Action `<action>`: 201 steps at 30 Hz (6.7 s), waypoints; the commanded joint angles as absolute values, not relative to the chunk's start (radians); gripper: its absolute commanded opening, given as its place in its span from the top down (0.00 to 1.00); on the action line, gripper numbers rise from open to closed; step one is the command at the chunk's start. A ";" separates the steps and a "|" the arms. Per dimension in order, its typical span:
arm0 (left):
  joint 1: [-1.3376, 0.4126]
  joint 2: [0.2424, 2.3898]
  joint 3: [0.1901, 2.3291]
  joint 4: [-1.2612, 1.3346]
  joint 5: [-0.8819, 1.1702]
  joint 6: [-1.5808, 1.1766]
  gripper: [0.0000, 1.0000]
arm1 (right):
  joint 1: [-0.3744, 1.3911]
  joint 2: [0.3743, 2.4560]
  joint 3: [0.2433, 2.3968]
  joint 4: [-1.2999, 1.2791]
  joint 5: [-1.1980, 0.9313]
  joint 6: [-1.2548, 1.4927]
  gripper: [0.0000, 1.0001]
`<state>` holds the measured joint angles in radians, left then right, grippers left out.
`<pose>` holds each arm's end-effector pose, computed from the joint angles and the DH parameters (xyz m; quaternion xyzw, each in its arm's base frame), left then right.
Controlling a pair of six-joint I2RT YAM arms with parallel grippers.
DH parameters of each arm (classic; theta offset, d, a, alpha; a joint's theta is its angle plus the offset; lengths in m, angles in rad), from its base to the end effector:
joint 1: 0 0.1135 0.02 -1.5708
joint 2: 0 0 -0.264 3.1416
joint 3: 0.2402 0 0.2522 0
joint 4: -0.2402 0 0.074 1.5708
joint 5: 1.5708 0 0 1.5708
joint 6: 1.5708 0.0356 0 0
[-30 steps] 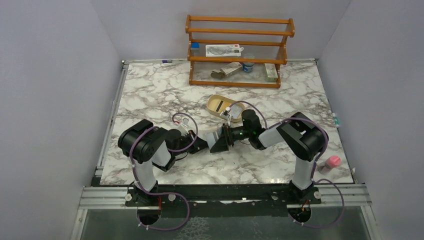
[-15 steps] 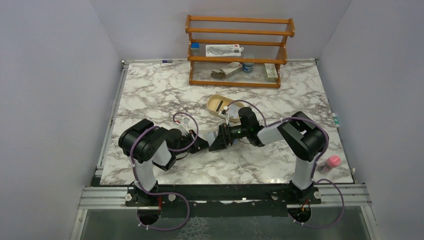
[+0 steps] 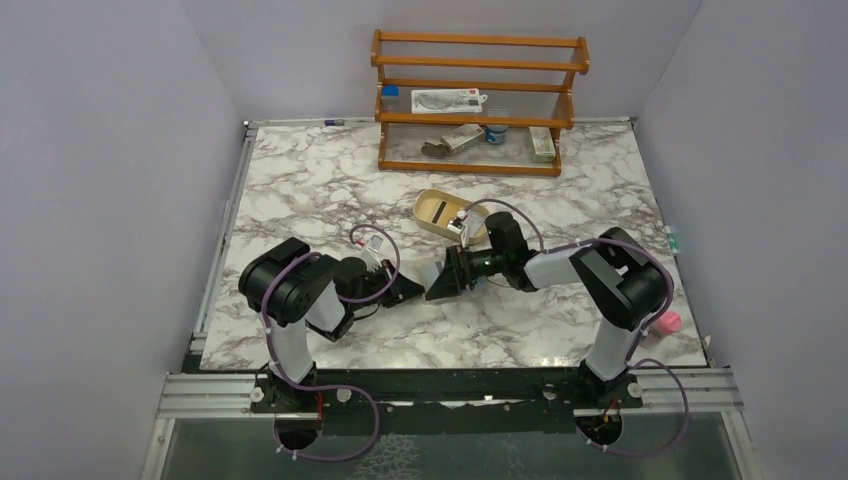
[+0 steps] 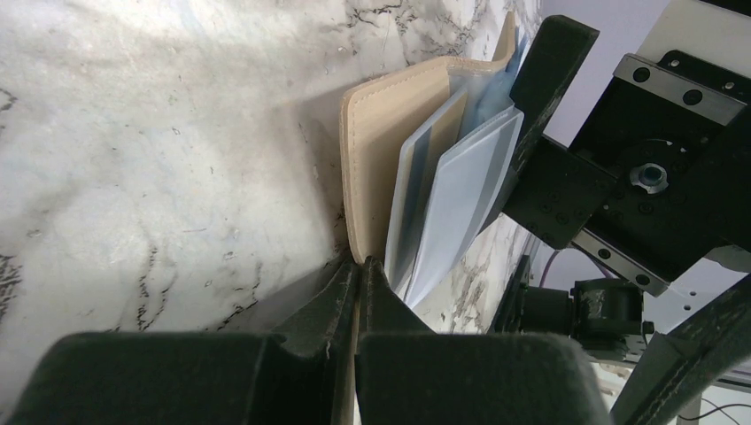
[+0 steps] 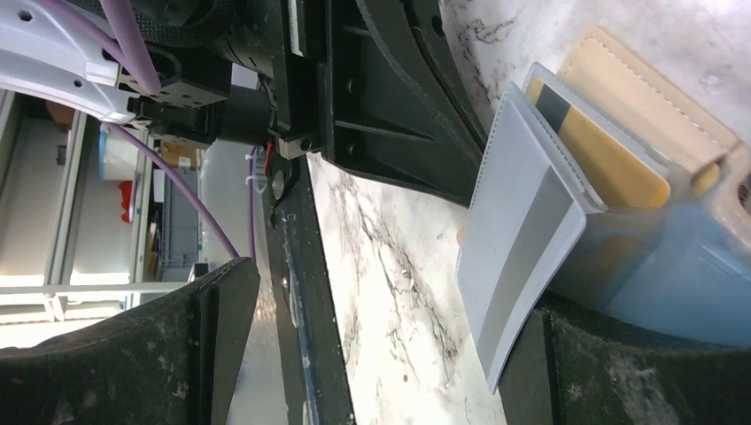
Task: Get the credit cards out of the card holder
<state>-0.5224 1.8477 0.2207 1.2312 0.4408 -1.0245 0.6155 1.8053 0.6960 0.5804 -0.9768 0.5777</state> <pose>0.1972 -0.1311 0.0786 -0.0844 0.8168 -0.5081 0.2599 0.2485 0.2119 0.1303 -0.2480 0.7614 0.5836 0.1349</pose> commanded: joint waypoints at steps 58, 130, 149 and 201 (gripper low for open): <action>-0.541 1.940 0.201 1.022 0.439 -0.969 1.00 | 0.377 1.731 0.534 0.392 -0.767 0.486 0.91; -0.541 1.921 0.166 1.068 0.429 -0.973 1.00 | 0.345 1.724 1.018 -0.072 -0.264 0.972 0.50; -0.578 1.627 0.261 0.653 0.362 -0.904 1.00 | 0.534 1.553 1.170 -0.196 -0.262 0.439 0.34; -0.662 1.416 0.446 0.188 0.142 -0.845 1.00 | 0.931 1.913 1.225 -0.359 0.234 0.213 0.34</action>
<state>-0.6567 1.4418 0.4633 0.2401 0.1749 -0.8551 0.9234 1.8858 1.2259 -0.3386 0.1394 0.2054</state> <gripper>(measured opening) 0.006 0.663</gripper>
